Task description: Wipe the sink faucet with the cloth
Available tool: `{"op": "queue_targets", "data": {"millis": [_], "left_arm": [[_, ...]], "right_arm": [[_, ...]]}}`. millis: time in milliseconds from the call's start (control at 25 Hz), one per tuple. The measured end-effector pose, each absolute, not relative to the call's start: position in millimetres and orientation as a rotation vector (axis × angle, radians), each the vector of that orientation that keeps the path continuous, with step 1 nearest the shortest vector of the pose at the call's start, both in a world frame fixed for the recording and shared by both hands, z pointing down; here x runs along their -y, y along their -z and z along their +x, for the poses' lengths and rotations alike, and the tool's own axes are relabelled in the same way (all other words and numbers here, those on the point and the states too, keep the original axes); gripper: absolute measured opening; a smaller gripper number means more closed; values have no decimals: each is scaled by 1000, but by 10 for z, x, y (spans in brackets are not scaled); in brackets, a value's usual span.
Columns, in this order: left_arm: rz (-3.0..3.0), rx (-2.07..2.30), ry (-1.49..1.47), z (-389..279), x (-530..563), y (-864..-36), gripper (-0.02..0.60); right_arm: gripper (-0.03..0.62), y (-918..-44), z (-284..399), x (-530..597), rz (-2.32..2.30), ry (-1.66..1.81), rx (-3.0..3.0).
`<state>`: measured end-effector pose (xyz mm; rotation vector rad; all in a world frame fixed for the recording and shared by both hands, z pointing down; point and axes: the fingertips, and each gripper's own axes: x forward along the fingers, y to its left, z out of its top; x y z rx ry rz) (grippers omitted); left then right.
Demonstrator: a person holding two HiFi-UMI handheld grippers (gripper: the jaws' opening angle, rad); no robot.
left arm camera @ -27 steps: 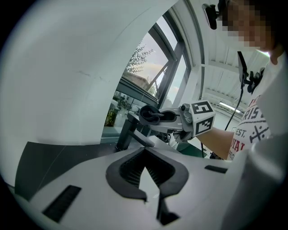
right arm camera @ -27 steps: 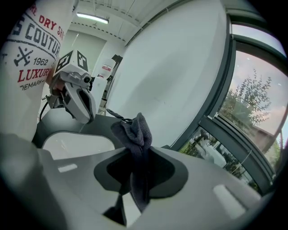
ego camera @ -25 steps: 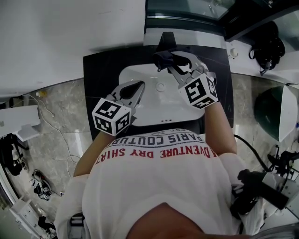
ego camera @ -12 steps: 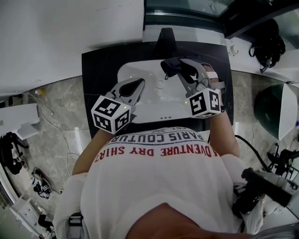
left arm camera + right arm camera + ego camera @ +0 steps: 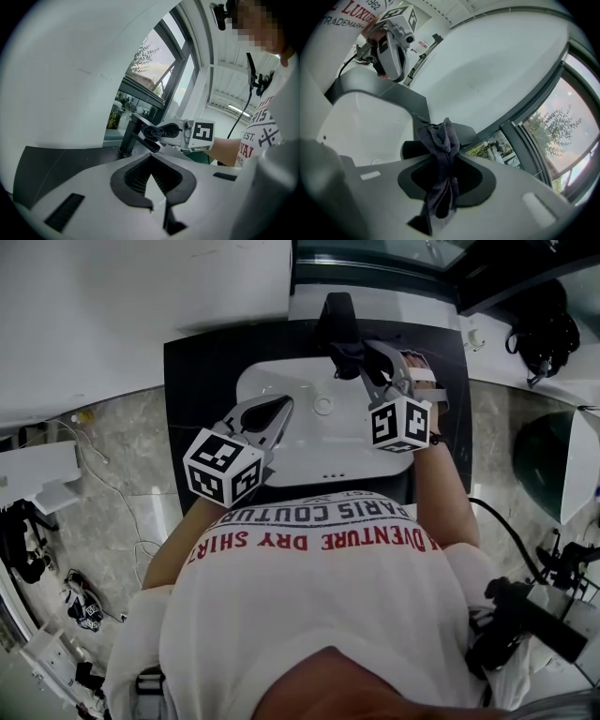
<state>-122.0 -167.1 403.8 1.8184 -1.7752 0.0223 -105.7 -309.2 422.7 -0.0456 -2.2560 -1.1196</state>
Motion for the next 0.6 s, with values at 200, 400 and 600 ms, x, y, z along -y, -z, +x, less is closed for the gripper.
{"op": "queue_targets", "data": {"millis": [200, 400, 600], "left_arm": [[1807, 1773, -18, -1267, 1704, -4080, 2], [1796, 1768, -12, -1313, 1697, -4138, 2], [1792, 1763, -9, -1313, 1697, -4183, 2]], "right_arm": [[77, -4274, -1269, 3239, -17, 1191, 2218], [77, -4269, -1425, 3323, -12, 1217, 2198], [77, -4301, -1451, 3310, -32, 1255, 2145]]}}
